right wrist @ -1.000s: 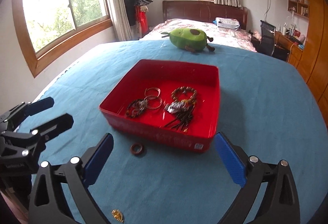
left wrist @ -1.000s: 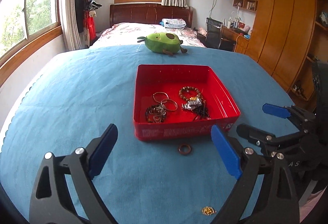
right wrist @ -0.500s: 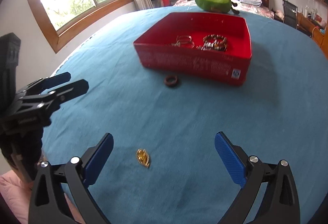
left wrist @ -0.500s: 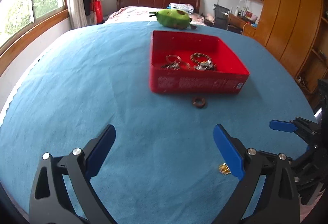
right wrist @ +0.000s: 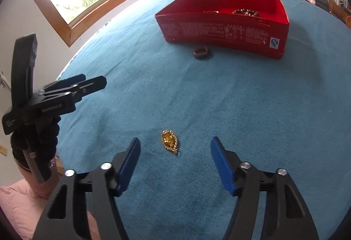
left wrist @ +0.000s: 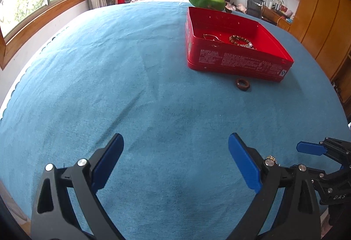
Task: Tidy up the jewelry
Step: 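Move the right gripper to the small gold charm and grasp it, then grasp the brown wooden ring with the left gripper while the right gripper holds the gold charm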
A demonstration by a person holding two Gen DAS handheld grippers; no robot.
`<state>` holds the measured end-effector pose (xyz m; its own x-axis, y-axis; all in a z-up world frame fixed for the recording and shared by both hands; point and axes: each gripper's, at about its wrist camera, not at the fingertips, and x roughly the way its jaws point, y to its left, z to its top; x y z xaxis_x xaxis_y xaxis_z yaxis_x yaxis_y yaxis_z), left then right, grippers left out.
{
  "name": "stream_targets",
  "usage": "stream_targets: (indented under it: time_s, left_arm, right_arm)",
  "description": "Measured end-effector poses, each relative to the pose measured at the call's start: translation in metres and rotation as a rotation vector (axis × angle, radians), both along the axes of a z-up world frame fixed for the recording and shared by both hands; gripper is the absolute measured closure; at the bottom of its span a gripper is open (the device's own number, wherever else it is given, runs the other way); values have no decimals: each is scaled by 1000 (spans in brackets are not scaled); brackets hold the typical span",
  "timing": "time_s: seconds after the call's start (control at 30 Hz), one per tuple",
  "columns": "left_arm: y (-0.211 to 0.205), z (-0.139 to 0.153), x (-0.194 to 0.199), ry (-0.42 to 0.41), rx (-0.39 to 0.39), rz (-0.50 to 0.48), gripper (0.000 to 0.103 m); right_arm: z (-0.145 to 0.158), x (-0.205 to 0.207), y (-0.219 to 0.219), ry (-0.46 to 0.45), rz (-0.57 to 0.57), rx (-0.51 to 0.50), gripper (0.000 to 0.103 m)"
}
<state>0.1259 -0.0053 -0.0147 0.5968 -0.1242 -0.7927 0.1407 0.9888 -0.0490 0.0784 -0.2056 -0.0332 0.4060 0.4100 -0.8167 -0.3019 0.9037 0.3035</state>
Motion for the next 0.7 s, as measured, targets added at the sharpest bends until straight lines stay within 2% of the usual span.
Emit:
stream_targets:
  time_s: [0.3, 0.5, 0.6, 0.7]
  left_arm:
    - [-4, -16, -2, 35, 31, -25, 8]
    - [-1, -16, -1, 38, 32, -19, 8]
    - [-2, -16, 0, 39, 29, -24, 8]
    - [-5, -16, 0, 41, 29, -36, 8]
  right_arm:
    - [-14, 7, 23, 12, 45, -68, 52]
    - [-20, 9, 28, 7, 47, -106, 67]
    - [-21, 8, 28, -1, 38, -132, 85]
    - [-21, 7, 27, -3, 46, -135, 85]
